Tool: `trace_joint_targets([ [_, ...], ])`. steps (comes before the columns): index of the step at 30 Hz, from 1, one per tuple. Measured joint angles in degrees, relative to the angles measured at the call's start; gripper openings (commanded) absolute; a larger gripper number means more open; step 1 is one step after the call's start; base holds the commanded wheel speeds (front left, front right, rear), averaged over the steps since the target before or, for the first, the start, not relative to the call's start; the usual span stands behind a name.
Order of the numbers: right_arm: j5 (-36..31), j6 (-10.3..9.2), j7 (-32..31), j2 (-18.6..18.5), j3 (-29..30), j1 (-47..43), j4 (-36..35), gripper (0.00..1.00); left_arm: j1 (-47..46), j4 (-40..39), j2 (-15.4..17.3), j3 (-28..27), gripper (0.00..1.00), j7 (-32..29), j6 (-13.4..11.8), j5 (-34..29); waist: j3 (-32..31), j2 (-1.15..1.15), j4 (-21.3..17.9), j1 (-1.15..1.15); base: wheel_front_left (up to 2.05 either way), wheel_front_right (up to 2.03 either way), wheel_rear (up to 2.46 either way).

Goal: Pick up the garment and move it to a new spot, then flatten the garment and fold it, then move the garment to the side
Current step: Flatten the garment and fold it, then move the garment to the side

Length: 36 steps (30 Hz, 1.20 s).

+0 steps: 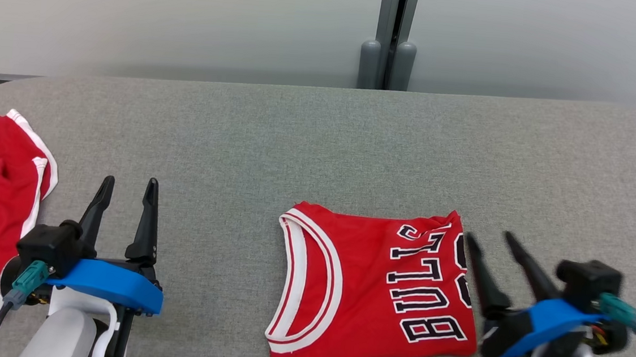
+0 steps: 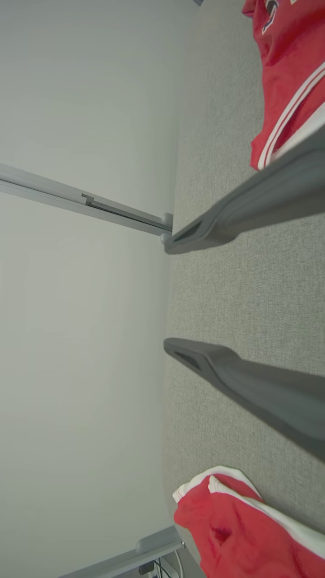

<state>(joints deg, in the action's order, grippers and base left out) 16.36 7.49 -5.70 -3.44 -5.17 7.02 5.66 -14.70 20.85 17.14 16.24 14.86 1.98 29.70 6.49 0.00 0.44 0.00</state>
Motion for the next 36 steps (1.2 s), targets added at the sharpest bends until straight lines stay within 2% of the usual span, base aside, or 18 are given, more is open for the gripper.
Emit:
trace_joint_targets([
  [4, -2.46, 0.0, 2.38, 0.32, 7.47, -1.29, -0.6, 1.0, 1.08, -0.9, -0.47, -1.07, 1.0, 0.11, -0.29, -0.51, -0.58, 0.0, -0.37, 0.0, 0.0, 0.0, 0.0],
  [9, -4.11, 0.0, 4.35, 0.42, 11.23, -2.24, -1.1, 1.0, 3.38, -2.0, -1.26, -2.6, 1.0, 0.12, -0.43, -1.37, -1.81, 0.0, -0.93, 0.0, 0.0, 0.0, 0.0],
  [19, -3.16, 0.0, 4.44, -0.76, 10.6, -3.53, -0.52, 1.0, 7.4, -2.72, -3.16, -5.16, 1.0, 0.12, 0.19, -3.09, -4.62, 0.0, -1.35, 0.0, 0.0, 0.0, 0.0],
  [36, -2.47, 0.0, 4.35, -1.37, 8.93, -4.05, 1.16, 1.0, 8.82, -0.73, -3.88, -6.39, 1.0, 0.13, 1.51, -4.5, -6.57, 0.0, -1.27, 0.0, 0.0, 0.0, 0.0],
])
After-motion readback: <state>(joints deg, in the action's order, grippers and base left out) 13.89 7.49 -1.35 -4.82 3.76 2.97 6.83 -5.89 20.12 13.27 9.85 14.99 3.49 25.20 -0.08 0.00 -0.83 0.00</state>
